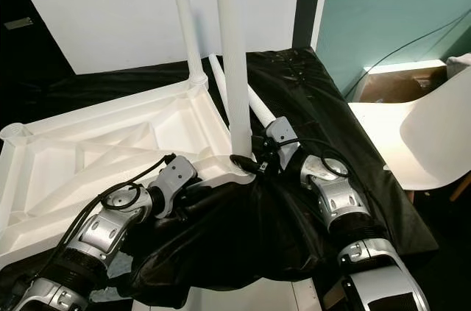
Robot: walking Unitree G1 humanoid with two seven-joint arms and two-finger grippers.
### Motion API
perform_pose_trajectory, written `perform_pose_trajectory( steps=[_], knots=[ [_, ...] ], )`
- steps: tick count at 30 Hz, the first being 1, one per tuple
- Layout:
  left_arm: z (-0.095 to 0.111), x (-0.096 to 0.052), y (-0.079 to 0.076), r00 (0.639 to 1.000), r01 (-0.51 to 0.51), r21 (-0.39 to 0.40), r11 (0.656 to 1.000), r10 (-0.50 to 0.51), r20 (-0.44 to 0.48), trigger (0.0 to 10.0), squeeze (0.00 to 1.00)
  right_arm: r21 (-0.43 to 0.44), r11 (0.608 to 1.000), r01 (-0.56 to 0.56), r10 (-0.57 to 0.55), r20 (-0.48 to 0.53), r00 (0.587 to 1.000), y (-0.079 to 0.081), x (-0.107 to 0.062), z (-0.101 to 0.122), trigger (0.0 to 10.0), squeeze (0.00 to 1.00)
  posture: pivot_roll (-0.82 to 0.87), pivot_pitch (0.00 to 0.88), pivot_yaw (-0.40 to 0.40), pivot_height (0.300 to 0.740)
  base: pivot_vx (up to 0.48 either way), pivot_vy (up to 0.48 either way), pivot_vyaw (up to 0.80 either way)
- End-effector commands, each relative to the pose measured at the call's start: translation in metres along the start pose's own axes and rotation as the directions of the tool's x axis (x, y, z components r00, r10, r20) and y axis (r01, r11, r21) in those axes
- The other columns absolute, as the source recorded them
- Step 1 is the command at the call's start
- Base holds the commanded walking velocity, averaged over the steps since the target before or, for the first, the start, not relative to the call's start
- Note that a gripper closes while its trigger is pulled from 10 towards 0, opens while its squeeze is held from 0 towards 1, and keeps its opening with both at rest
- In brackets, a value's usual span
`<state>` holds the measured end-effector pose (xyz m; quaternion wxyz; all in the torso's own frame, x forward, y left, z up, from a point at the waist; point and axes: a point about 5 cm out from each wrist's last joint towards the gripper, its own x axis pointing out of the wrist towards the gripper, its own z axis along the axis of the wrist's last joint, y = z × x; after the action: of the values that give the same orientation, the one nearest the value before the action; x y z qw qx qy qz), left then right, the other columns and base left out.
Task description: Building children table
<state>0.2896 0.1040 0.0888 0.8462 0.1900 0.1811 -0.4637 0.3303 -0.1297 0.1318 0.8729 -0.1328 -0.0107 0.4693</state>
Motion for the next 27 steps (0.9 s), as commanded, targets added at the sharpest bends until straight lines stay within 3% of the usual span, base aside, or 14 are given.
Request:
perform_pose_trajectory(
  steps=[1,5,7,8,9,10,12,13,16,19,20,21,22,27],
  knots=[
    [-0.036,0.003,-0.019,0.985,0.087,-0.082,0.993,-0.098,-0.140,10.0,0.00,0.048,0.998,-0.047,0.048,-0.039,0.998,0.024,0.007,-0.018,0.0,0.00,-0.01,0.000,0.036,0.740,0.000,0.000,0.00],
    [-0.036,0.003,-0.019,0.985,0.087,-0.083,0.993,-0.098,-0.139,10.0,0.00,0.052,0.998,0.017,-0.016,-0.020,1.000,0.032,0.011,-0.021,0.0,0.00,-0.01,0.000,0.032,0.740,0.000,0.000,0.00],
    [-0.035,0.004,-0.020,0.986,0.086,-0.084,0.993,-0.097,-0.136,10.0,0.00,0.080,0.981,0.180,-0.179,-0.009,0.984,0.040,0.015,-0.026,0.0,0.00,-0.01,0.000,0.026,0.740,0.000,0.000,0.00],
    [-0.034,0.006,-0.020,0.987,0.085,-0.086,0.993,-0.096,-0.131,10.0,0.00,0.140,0.925,0.353,-0.355,-0.015,0.935,0.042,0.016,-0.030,0.0,0.00,-0.01,0.000,0.021,0.740,0.000,0.000,0.00],
    [-0.034,0.006,-0.020,0.987,0.085,-0.086,0.993,-0.096,-0.131,10.0,0.00,0.140,0.925,0.353,-0.355,-0.015,0.935,0.042,0.016,-0.030,0.0,0.00,-0.01,0.000,0.021,0.740,0.000,0.000,0.00],
    [-0.033,0.006,-0.020,0.987,0.083,-0.088,0.993,-0.094,-0.127,10.0,0.00,0.215,0.845,0.489,-0.491,-0.050,0.870,0.041,0.014,-0.035,0.0,0.00,-0.01,0.000,0.021,0.740,0.000,0.000,0.00],
    [-0.033,0.006,-0.020,0.987,0.083,-0.088,0.993,-0.094,-0.127,10.0,0.00,0.215,0.845,0.489,-0.491,-0.050,0.870,0.041,0.014,-0.035,0.0,0.00,-0.01,0.000,0.021,0.740,0.000,0.000,0.00],
    [-0.033,0.006,-0.020,0.988,0.080,-0.090,0.993,-0.090,-0.125,10.0,0.00,0.266,0.777,0.571,-0.577,-0.064,0.814,0.039,0.012,-0.036,0.0,0.00,0.00,0.000,0.022,0.740,0.000,0.000,0.00],
    [-0.035,0.006,-0.021,0.987,0.084,-0.090,0.992,-0.096,-0.131,10.0,0.00,0.297,0.693,0.657,-0.675,-0.050,0.736,0.029,0.012,-0.029,0.0,0.00,-0.01,0.000,0.028,0.740,0.000,0.000,0.00],
    [-0.035,0.006,-0.021,0.986,0.087,-0.089,0.992,-0.099,-0.133,10.0,0.00,0.298,0.688,0.661,-0.683,-0.043,0.730,0.026,0.013,-0.026,0.0,0.00,-0.02,0.000,0.032,0.740,0.000,0.000,0.00],
    [-0.035,0.007,-0.021,0.986,0.089,-0.088,0.992,-0.100,-0.131,10.0,0.00,0.306,0.702,0.643,-0.666,-0.038,0.745,0.026,0.016,-0.025,2.8,0.00,-0.02,0.000,0.030,0.740,0.000,0.000,0.00],
    [-0.035,0.007,-0.021,0.986,0.089,-0.088,0.992,-0.100,-0.131,10.0,0.00,0.306,0.702,0.643,-0.666,-0.038,0.745,0.026,0.016,-0.025,2.8,0.00,-0.02,0.000,0.030,0.740,0.000,0.000,0.00],
    [-0.033,0.008,-0.021,0.987,0.089,-0.087,0.992,-0.099,-0.128,10.0,0.00,0.300,0.731,0.613,-0.636,-0.028,0.772,0.027,0.019,-0.023,10.0,0.00,-0.02,0.000,0.030,0.740,0.000,0.000,0.00],
    [-0.033,0.009,-0.020,0.987,0.089,-0.087,0.992,-0.100,-0.126,10.0,0.00,0.275,0.765,0.582,-0.606,0.002,0.795,0.027,0.020,-0.019,10.0,0.00,-0.02,0.000,0.030,0.740,0.000,0.000,0.00]
  ],
)
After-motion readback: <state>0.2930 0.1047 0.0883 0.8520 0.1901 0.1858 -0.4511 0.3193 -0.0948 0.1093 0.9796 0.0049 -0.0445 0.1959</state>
